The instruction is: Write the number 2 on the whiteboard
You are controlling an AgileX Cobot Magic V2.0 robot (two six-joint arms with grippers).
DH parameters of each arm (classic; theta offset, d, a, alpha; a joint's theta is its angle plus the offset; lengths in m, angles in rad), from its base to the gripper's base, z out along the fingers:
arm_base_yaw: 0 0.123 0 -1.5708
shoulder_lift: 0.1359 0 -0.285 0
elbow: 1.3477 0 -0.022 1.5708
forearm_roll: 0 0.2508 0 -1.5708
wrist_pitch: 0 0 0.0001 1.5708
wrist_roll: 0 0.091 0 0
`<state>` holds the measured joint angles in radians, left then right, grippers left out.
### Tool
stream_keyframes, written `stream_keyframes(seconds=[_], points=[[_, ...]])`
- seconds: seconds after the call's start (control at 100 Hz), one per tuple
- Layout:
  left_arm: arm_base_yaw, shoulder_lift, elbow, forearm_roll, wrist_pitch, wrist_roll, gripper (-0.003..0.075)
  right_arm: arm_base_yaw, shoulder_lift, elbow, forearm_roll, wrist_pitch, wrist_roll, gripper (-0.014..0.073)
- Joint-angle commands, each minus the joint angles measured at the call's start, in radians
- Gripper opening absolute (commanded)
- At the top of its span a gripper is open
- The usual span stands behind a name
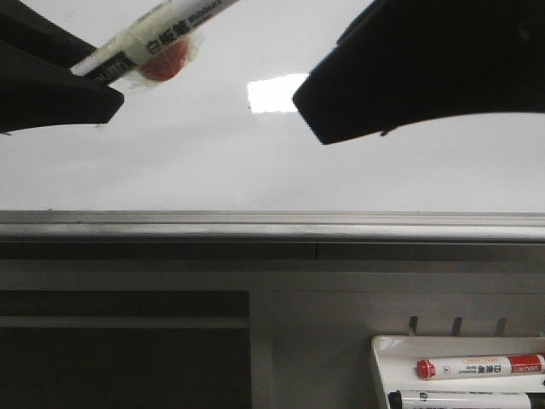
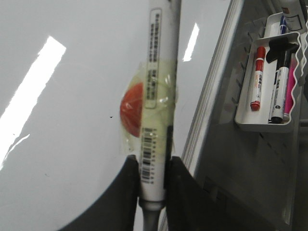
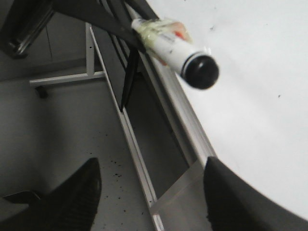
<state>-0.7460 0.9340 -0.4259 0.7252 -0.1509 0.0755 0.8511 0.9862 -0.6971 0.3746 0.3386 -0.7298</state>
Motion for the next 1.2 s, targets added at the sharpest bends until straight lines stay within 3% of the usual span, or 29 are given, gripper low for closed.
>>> stream_keyframes(seconds=[0.0,0.21,0.51,0.85,0.95,1.02,1.07,1.19], points=[[-0.005,-0.014,-0.022,-0.006,-0.071,-0.009,-0.0020,0.002,0.017,-0.048,0.012,-0.114,-0.025,0.0417],[-0.005,-0.011,-0.004,0.074,-0.135,-0.009,-0.0020,0.025,0.058,-0.110,0.011,-0.125,-0.057,0.0417],[-0.005,-0.011,0.000,0.078,-0.140,-0.009,-0.0020,0.097,0.100,-0.127,0.011,-0.154,-0.084,0.0339],[-0.005,-0.011,0.000,0.079,-0.136,-0.009,-0.0020,0.104,0.109,-0.137,0.011,-0.182,-0.084,0.0323],[-0.005,-0.011,0.000,0.079,-0.136,-0.009,-0.0020,0.104,0.109,-0.137,0.011,-0.182,-0.084,0.0225],[-0.005,-0.011,0.000,0.079,-0.136,-0.009,-0.0020,0.104,0.109,-0.137,0.012,-0.179,-0.084,0.0073],[-0.005,-0.011,0.000,0.079,-0.136,-0.009,-0.0020,0.104,0.109,-0.137,0.012,-0.177,-0.084,-0.0081],[-0.005,-0.011,0.000,0.079,-0.136,-0.009,-0.0020,0.104,0.109,-0.137,0.012,-0.185,-0.081,-0.0072]])
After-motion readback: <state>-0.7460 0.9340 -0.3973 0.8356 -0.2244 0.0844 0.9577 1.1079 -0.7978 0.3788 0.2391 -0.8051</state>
